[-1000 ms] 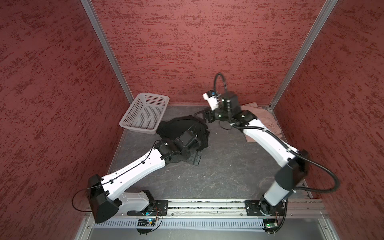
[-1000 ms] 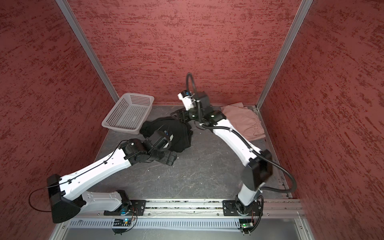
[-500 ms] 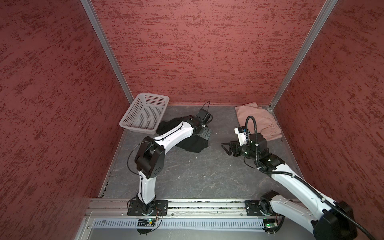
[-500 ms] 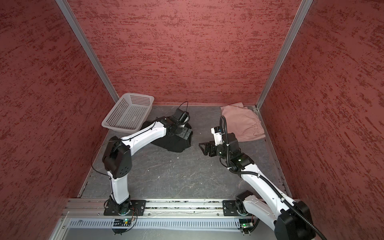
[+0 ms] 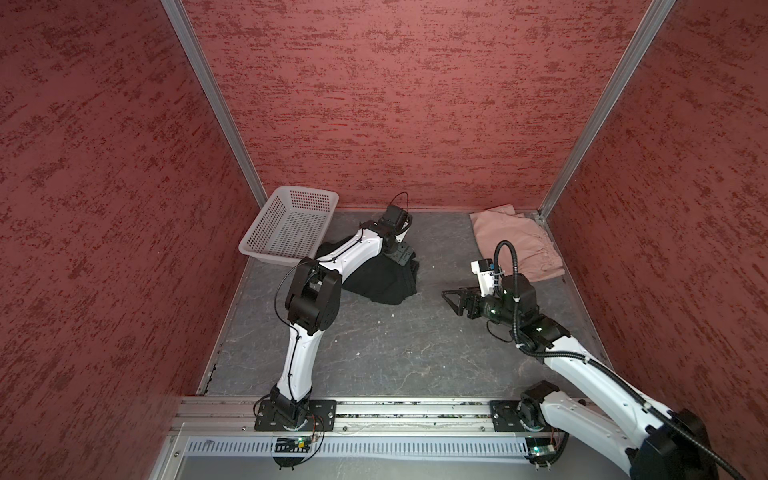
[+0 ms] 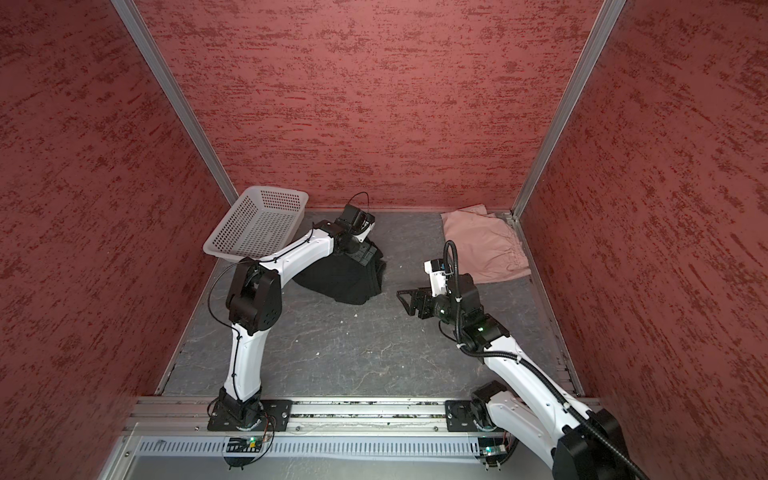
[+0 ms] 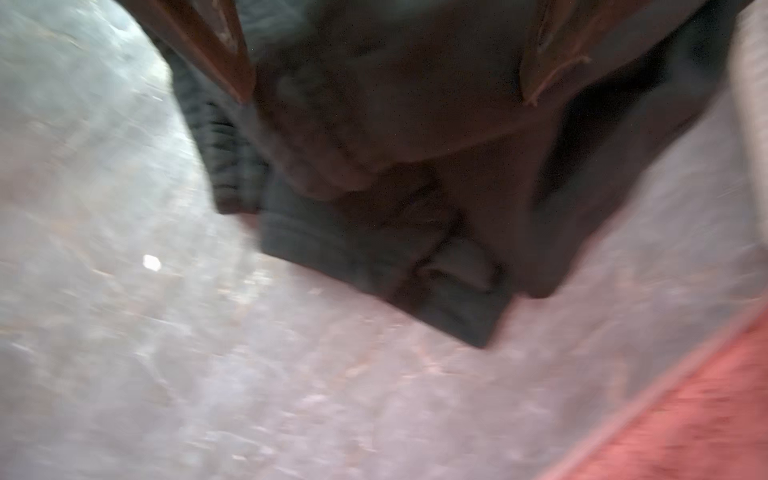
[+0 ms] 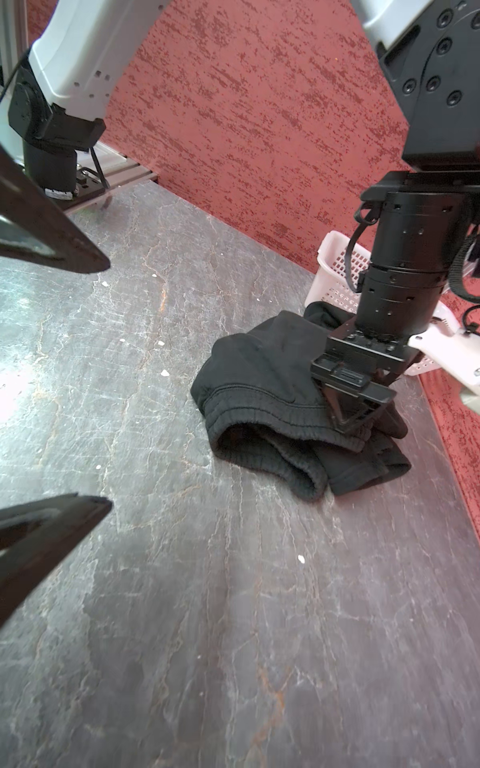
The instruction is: Fold and stack the shorts
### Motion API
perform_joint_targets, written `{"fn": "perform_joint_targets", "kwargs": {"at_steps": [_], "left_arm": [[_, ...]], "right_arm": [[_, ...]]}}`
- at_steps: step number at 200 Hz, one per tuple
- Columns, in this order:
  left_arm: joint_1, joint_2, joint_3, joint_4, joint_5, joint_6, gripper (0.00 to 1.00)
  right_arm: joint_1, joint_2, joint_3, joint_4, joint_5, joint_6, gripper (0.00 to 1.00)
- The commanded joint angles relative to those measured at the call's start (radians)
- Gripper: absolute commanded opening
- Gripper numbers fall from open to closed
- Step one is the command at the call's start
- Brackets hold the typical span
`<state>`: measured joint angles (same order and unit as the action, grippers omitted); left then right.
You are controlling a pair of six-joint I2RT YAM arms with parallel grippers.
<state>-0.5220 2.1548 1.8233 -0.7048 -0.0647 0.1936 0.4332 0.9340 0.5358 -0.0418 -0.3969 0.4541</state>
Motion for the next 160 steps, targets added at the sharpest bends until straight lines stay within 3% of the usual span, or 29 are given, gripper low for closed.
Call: {"fn": "perform_joint_targets", "kwargs": {"at_steps": [1, 18, 29, 53, 71, 79, 117, 146, 160], "left_arm": [[0.002, 0.02, -0.026, 0.0, 0.151, 0.034, 1.0], [0.021, 0.022, -0.03, -0.028, 0.181, 0.033, 0.95], [0.037, 0.02, -0.032, -0.04, 0.214, 0.033, 0.83], [0.073, 0.016, -0.035, -0.051, 0.284, 0.025, 0.52], [0.093, 0.005, -0.044, -0.027, 0.337, 0.014, 0.12], [0.099, 0.0, -0.05, -0.016, 0.363, 0.012, 0.0], [0.109, -0.091, -0.059, -0.033, 0.403, 0.006, 0.0], [0.115, -0.294, -0.149, -0.039, 0.322, -0.028, 0.0], [0.114, -0.41, -0.209, -0.04, 0.271, -0.056, 0.0]], "right_arm": [[0.001, -0.01, -0.029, 0.061, 0.024, 0.031, 0.84], [0.001, -0.007, -0.044, 0.074, 0.024, 0.04, 0.85], [0.0, 0.002, -0.049, 0.077, 0.033, 0.044, 0.85], [0.0, 0.065, -0.04, 0.05, 0.063, 0.046, 0.85], [0.0, 0.115, -0.04, 0.068, 0.058, 0.049, 0.85], [-0.001, 0.132, -0.042, 0.081, 0.053, 0.051, 0.85], [-0.001, 0.207, -0.046, 0.122, 0.046, 0.039, 0.84], [-0.001, 0.333, -0.031, 0.23, 0.029, 0.034, 0.82], [-0.001, 0.425, -0.001, 0.285, 0.022, 0.015, 0.76]]}}
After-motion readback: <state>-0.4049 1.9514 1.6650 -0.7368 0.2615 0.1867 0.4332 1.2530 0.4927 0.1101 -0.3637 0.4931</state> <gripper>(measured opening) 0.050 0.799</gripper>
